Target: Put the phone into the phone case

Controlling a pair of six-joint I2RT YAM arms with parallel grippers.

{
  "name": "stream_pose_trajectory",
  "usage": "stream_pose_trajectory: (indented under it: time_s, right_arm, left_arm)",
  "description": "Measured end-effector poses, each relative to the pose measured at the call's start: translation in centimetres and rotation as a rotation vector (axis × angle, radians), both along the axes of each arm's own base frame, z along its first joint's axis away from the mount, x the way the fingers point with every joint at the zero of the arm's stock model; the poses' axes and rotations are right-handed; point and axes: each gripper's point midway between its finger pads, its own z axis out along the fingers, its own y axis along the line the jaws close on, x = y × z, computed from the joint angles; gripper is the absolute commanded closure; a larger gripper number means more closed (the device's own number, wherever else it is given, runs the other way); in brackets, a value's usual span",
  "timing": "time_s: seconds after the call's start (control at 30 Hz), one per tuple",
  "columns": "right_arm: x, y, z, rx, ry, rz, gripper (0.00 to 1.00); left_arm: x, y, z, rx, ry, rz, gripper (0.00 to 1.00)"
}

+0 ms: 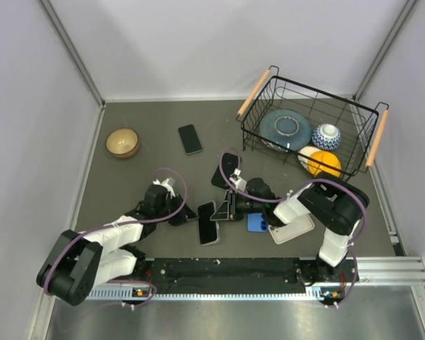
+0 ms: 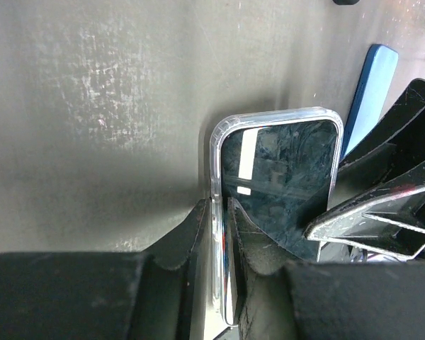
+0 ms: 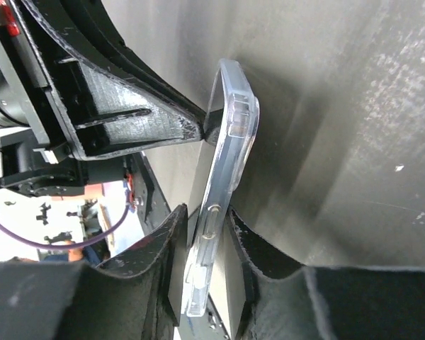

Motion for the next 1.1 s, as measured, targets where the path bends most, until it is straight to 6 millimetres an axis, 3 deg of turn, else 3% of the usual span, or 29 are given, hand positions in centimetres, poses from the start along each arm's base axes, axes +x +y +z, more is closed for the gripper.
stream_pose_trajectory:
  time_s: [0.03,0.07,0.2,0.23,0.37,0.57,0.8,0.97,1.1]
  right_arm:
    - [0.0,0.0,-0.1,-0.008,-0.005,0.001,0.93]
    - [0.1,-0.1,-0.2,-0.018,-0.011,0.002,0.99]
    - [0.1,-0.2,-0.4,-0.042,0.012,-0.006,1.0]
    - [0.1,-0.3,-0.3,-0.044,0.011,-0.005,1.0]
    - [0.3,-0.9,1.4,-0.043,-0.047,0.007,1.0]
    - [1.0,-2.2,7.4,0.042,-0.193,0.026,1.0]
    - [-1.4,-2.5,12.1,0.151,-0.271,0.141,1.0]
    - [-2.5,-2.3,13.8,0.229,-0.254,0.192,1.0]
    - [-2.9,-2.0,14.9,0.29,-0.248,0.213,1.0]
  left_arm:
    - [-0.1,0.0,0.0,0.0,0.001,-0.002,0.8]
    - [-0.1,0.0,0.0,-0.001,0.003,-0.003,0.79]
    - [-0.3,0.0,0.0,0.003,0.003,-0.012,0.57]
    - [-0.4,0.0,0.1,0.004,0.005,-0.016,0.48]
    - [-1.1,-0.1,1.4,0.009,-0.013,-0.066,0.35]
    - [-1.5,-0.2,6.5,-0.042,-0.179,-0.118,0.31]
    - [-2.7,-2.4,12.7,-0.248,-0.359,-0.24,0.32]
    - [-4.3,-3.7,13.7,-0.384,-0.371,-0.333,0.35]
    - [-4.9,-4.1,14.3,-0.44,-0.375,-0.37,0.43]
